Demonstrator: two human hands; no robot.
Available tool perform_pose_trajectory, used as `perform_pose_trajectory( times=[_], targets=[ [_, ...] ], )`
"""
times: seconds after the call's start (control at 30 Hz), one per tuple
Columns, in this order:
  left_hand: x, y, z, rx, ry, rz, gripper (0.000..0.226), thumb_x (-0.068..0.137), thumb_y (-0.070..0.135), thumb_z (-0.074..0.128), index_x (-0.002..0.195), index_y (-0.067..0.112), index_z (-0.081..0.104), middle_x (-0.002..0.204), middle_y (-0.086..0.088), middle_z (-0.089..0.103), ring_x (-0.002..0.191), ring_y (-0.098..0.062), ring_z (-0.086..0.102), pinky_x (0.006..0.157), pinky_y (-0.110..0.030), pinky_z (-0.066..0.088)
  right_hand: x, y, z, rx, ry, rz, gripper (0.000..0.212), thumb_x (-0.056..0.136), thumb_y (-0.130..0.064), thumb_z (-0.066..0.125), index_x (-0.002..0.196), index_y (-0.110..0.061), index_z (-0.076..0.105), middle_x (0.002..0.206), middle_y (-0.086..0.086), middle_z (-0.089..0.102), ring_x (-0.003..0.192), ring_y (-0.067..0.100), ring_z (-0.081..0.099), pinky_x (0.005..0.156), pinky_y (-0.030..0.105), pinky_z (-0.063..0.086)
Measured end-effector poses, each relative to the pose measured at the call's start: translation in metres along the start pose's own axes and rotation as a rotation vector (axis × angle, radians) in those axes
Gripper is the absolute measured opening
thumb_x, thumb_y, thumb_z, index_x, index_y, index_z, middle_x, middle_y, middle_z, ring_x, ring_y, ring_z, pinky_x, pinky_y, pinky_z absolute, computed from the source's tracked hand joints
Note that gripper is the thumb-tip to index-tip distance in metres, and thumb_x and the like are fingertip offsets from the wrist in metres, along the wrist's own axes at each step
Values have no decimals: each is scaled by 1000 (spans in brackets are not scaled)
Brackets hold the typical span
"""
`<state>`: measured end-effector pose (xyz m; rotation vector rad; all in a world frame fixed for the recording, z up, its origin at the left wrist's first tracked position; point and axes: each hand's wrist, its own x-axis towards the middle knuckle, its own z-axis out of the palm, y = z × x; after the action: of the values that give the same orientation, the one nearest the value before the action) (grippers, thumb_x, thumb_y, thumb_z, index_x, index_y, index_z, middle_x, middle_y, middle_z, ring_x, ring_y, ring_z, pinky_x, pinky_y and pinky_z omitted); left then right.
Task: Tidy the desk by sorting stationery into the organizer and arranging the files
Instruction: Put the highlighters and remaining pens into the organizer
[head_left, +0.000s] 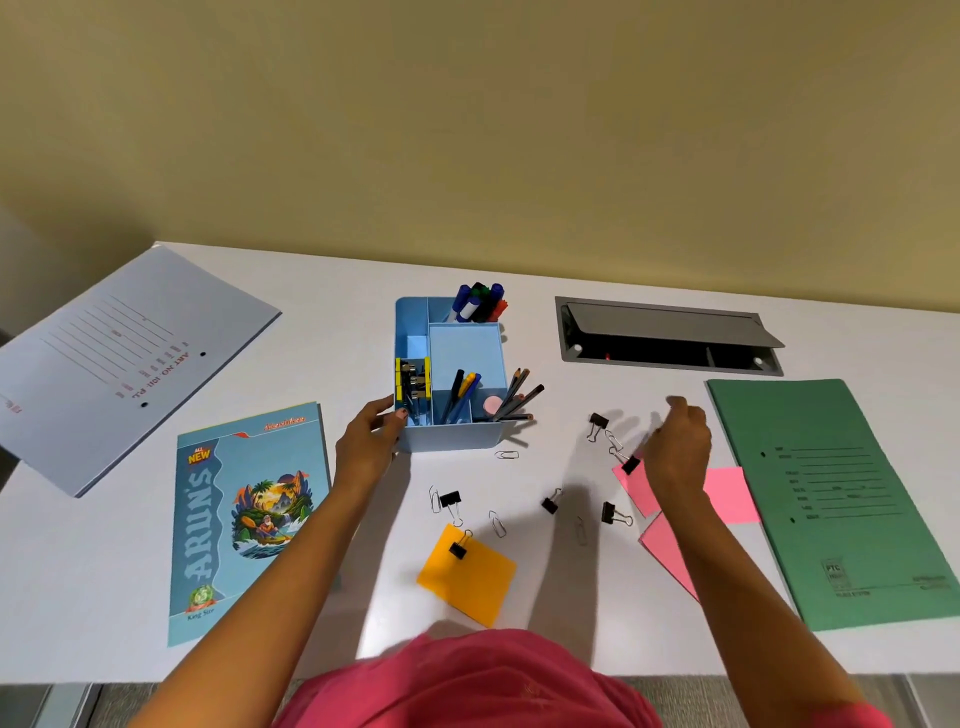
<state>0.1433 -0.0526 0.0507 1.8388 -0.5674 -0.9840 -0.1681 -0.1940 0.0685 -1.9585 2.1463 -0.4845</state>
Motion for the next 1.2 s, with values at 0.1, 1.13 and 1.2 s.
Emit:
perform_pose_trajectory(
  times=[0.1,1.13,1.2],
  targets=[
    [0,0,-1,0,0,1,38,95,27,54,132,19,51,124,-13,60,108,-28,59,85,-39,54,6,27,7,-108,-114,120,50,82,15,50,130,0,51,127,31,47,109,47,51,88,49,47],
    [1,-1,-1,-25,-8,-23,36,95,29,55,130,22,52,114,-7,60,104,-27,60,85,-40,54,-62,-148,-57,416,69,-846,30,78,12,40,91,-2,63,93,12,59,89,22,49,77,19,37],
    [1,0,-1,-32,-10,-25,36,95,29,55,130,22,52,112,-6,60,102,-26,60,84,-39,54,-66,-156,-41,273,-50,-827,35,65,15,45,89,-4,62,92,11,59,87,24,50,69,27,42]
  ],
)
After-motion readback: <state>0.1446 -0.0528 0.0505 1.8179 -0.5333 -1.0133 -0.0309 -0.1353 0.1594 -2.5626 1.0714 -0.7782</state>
